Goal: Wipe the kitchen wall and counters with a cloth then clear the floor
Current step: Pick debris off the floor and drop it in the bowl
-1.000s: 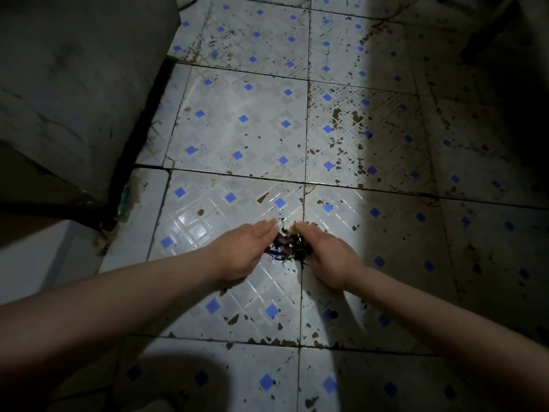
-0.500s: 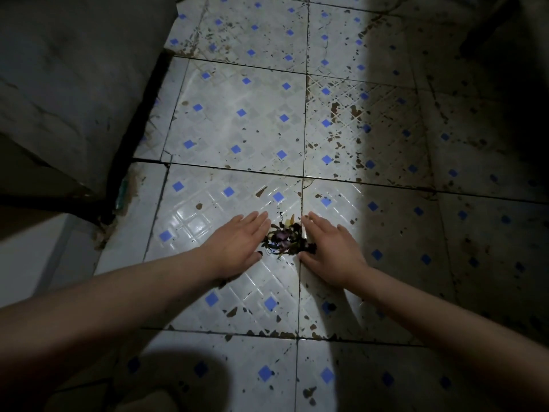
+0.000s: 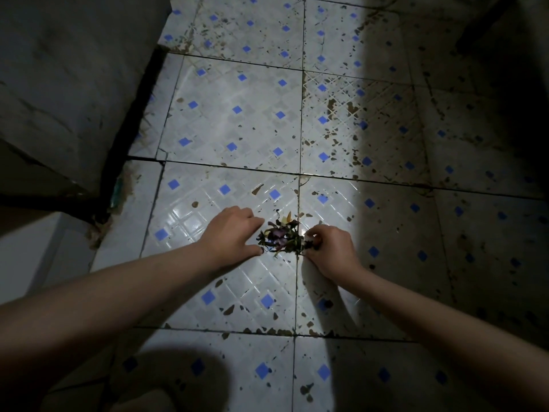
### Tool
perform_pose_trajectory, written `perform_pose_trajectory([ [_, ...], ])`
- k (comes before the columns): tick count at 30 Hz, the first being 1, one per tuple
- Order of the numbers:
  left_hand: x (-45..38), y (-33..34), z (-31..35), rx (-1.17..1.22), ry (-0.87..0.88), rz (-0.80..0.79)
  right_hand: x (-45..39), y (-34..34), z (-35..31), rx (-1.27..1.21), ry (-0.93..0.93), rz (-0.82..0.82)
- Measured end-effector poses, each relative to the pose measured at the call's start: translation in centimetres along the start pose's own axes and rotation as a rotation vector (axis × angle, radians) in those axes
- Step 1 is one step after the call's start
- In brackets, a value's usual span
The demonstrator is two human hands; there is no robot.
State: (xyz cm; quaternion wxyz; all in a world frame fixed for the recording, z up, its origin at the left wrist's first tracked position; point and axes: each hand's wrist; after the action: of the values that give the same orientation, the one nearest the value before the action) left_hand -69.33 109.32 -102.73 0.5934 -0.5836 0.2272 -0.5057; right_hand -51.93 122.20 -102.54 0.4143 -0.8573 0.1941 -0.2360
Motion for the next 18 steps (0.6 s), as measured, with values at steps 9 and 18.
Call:
perform_pose_trajectory([
  [9,-1.1,-0.3,2.8,0.217,-0.044,-0.008,-1.3,0.0,-1.9,-0.159,0.084,0.141],
  [18,0.5,-0.5,-2.2,0.205,-0.137,-0.016,-0.5,-0.2,0.5,-0.028,0.172,0.036],
])
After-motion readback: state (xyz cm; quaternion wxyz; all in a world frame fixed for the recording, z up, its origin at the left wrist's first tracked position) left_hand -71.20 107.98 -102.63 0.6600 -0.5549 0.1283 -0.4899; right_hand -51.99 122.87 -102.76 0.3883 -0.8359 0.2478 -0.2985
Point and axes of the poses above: each hand's wrist, its own x-axis away from the middle knuckle, its own y-axis out of the palm, z = x × y, and after that the axes turned 10 degrees about -y, right-handed
